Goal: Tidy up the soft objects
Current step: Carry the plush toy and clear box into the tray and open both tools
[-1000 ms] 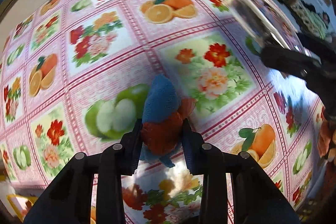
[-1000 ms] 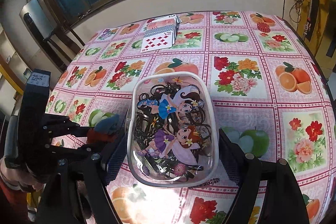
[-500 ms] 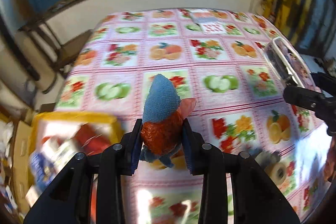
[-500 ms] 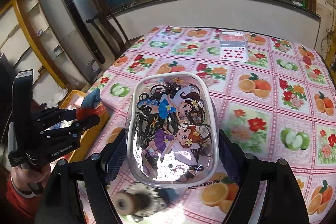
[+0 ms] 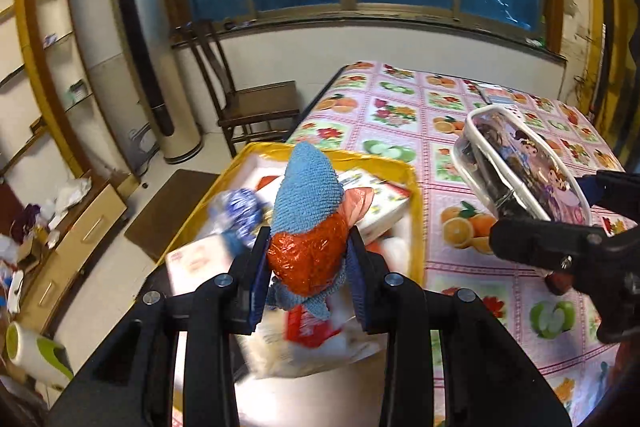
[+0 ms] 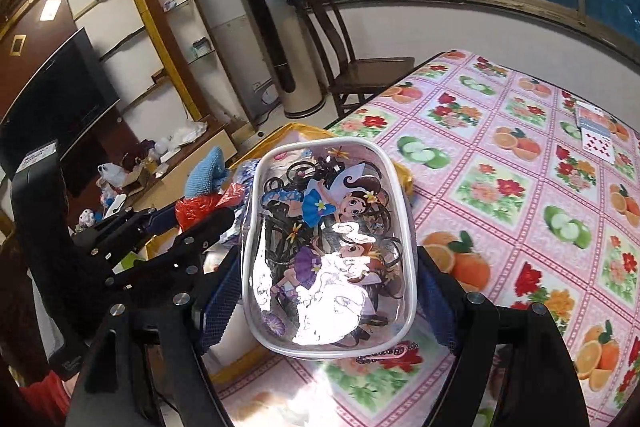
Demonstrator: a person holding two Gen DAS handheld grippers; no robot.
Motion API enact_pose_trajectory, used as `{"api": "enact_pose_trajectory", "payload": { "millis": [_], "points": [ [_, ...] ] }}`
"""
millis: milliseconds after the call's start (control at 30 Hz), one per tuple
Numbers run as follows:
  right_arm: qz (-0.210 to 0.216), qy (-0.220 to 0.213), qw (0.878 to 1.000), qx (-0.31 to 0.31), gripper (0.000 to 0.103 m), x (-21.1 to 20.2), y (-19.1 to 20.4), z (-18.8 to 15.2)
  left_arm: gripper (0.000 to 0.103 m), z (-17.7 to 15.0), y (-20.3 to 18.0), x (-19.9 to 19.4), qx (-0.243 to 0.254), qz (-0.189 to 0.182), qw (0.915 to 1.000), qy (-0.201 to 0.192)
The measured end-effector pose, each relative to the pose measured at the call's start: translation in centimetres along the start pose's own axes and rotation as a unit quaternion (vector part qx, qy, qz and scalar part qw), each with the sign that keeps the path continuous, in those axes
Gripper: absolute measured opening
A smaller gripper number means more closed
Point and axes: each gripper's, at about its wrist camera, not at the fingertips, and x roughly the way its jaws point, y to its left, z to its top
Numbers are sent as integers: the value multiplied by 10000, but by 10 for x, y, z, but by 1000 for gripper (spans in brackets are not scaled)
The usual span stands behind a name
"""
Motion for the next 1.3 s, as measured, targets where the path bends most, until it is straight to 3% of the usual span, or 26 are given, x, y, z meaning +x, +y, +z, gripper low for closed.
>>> {"api": "enact_pose_trajectory", "payload": {
  "millis": [367,667,967,1200,1300],
  "points": [
    [171,22,9997,167,82,36,34,-20,32,-30,41,19,-560,169,9982,155],
    [164,148,9995,240,82,51,41,-22,33,-37,46,25,-595,157,9977,271],
    [-170,222,9994,192,82,68,52,-23,33,-34,69,42,-819,339,9951,441],
    [-151,472,9988,62,83,89,63,-41,36,-43,80,43,-852,371,9941,561],
    [51,566,9984,79,86,87,65,-46,37,-50,82,37,-840,351,9943,546]
  ]
}}
